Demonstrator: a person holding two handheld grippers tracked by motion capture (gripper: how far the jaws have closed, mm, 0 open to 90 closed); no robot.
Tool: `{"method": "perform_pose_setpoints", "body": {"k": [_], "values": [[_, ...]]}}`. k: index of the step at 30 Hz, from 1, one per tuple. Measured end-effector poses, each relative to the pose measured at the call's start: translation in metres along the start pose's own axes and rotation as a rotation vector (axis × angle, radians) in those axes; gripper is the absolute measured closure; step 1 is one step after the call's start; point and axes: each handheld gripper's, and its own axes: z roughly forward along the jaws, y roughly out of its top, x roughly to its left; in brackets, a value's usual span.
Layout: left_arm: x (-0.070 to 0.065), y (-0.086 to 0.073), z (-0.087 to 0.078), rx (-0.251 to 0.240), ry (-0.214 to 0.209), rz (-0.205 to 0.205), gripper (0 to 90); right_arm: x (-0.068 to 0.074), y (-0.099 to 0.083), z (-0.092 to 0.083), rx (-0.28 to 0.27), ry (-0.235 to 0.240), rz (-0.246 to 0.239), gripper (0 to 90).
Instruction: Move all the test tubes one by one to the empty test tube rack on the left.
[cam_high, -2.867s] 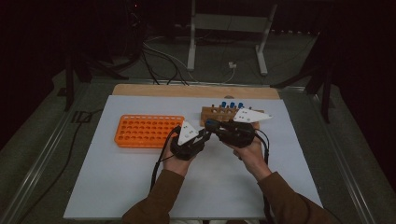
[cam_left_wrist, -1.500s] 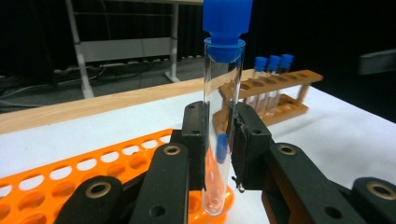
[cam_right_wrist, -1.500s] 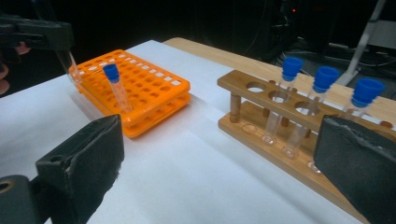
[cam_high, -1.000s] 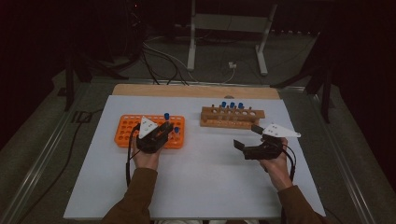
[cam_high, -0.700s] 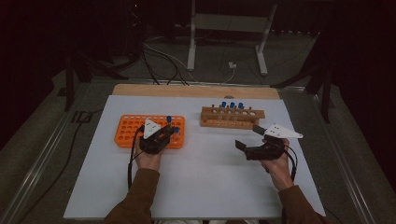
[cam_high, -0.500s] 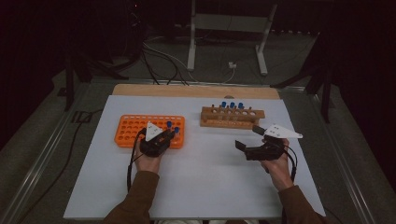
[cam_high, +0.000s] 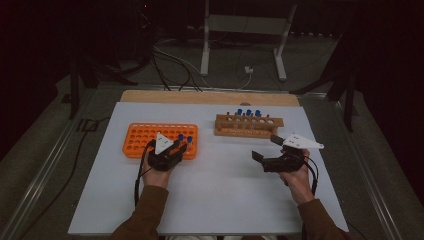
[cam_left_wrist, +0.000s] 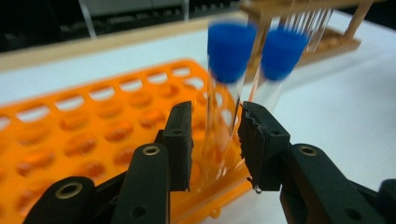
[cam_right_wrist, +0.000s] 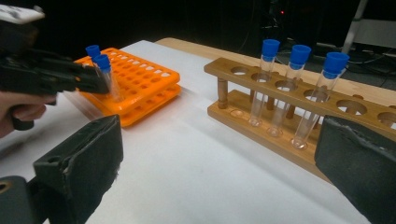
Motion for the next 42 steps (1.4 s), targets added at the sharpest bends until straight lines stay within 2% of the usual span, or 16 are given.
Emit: {"method": "perform_pose_setpoints", "body": {"k": [2, 4, 8, 12, 14, 21, 25, 28, 32, 35, 40, 42], "values": [[0.0, 0.003, -0.003, -0.011, -0.008, 0.008, 70.6, -0.001, 0.0, 0.0, 0.0, 0.0, 0.002, 1.5], [-0.001, 0.004, -0.003, 0.002, -0.009, 0.024, 77.3, -0.001, 0.0, 0.001, 0.001, 0.001, 0.006, 1.5], [-0.004, 0.003, 0.001, 0.038, -0.015, 0.041, 78.1, -0.001, 0.001, 0.002, 0.0, 0.001, 0.006, 1.5], [-0.001, 0.003, -0.001, 0.045, -0.019, 0.017, 77.2, -0.003, 0.005, 0.004, -0.004, -0.01, 0.008, 1.5], [0.001, 0.002, -0.002, 0.057, -0.023, 0.002, 70.4, -0.005, 0.008, 0.004, -0.005, -0.016, 0.011, 1.5], [0.009, 0.005, -0.026, 0.003, -0.023, -0.064, 58.0, -0.013, 0.02, 0.006, -0.007, -0.05, 0.003, 1.5], [0.015, 0.004, -0.043, -0.028, -0.056, -0.096, 54.1, -0.019, 0.026, 0.007, -0.013, -0.061, 0.011, 1.5], [0.018, 0.001, -0.055, -0.03, -0.057, -0.105, 41.7, -0.024, 0.031, 0.009, -0.015, -0.072, 0.021, 1.5], [0.021, -0.004, -0.069, -0.047, -0.027, -0.11, 26.2, -0.029, 0.037, 0.013, -0.013, -0.098, 0.026, 2.9], [0.025, -0.006, -0.077, -0.065, -0.001, -0.116, 23.8, -0.033, 0.039, 0.02, 0.0, -0.12, 0.033, 4.9], [0.025, -0.006, -0.083, -0.1, 0.035, -0.124, 12.7, -0.042, 0.046, 0.03, 0.018, -0.148, 0.04, 6.8], [0.024, -0.006, -0.084, -0.113, 0.035, -0.126, 7.8, -0.046, 0.048, 0.035, 0.029, -0.163, 0.037, 9.3]]}}
